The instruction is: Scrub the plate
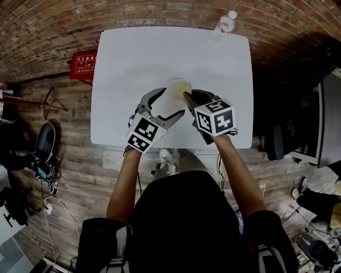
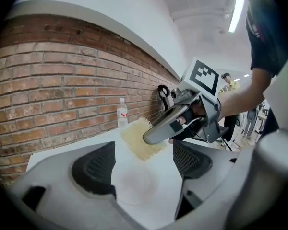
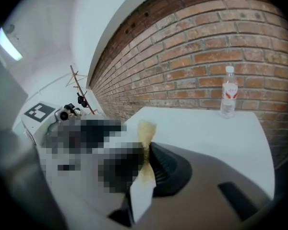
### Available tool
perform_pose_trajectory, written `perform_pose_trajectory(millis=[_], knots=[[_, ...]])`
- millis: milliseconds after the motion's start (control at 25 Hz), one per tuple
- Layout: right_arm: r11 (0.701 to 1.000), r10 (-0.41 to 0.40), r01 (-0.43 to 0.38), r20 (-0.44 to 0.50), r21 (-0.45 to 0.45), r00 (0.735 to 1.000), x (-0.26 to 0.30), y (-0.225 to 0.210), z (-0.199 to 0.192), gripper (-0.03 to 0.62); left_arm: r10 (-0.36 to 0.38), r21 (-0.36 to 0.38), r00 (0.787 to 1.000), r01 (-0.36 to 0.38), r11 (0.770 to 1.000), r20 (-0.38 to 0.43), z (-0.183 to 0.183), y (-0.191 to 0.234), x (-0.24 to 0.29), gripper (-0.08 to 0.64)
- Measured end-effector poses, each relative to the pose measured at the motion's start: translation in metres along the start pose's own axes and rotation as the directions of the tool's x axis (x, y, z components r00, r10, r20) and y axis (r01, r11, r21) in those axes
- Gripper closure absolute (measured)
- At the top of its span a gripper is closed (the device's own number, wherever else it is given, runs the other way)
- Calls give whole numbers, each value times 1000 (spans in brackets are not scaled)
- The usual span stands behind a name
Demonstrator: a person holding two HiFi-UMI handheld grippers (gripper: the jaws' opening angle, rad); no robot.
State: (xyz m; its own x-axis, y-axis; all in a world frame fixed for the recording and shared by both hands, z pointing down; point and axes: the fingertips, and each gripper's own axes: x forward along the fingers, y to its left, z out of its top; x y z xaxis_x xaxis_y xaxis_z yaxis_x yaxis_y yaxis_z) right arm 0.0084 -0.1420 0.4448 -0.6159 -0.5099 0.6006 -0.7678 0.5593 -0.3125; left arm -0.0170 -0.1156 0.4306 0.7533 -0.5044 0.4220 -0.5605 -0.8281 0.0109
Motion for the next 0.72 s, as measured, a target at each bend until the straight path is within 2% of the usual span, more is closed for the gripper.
perform_pose_trajectory(millis=[80,160,200,480,720], knots=[[1000,-9,10,40,-21,999,-8,7,13,551,19,1,999,-19,1000,39,14,1,-13,197],[999,-17,20,75,-33,997,-17,18,23,551,39,14,996,-41,999,75,26,0,-29,330],[999,-21,24,90,-37,996,-21,23,27,551,48,22,994,-50,998,93,32,0,-37,367],[998,-41,49,180,-45,983,-47,59,43,551,92,9,970,-97,995,224,65,-8,-86,492],[995,-58,76,235,-70,970,-68,87,49,551,100,18,962,-108,994,254,81,-21,-119,531]])
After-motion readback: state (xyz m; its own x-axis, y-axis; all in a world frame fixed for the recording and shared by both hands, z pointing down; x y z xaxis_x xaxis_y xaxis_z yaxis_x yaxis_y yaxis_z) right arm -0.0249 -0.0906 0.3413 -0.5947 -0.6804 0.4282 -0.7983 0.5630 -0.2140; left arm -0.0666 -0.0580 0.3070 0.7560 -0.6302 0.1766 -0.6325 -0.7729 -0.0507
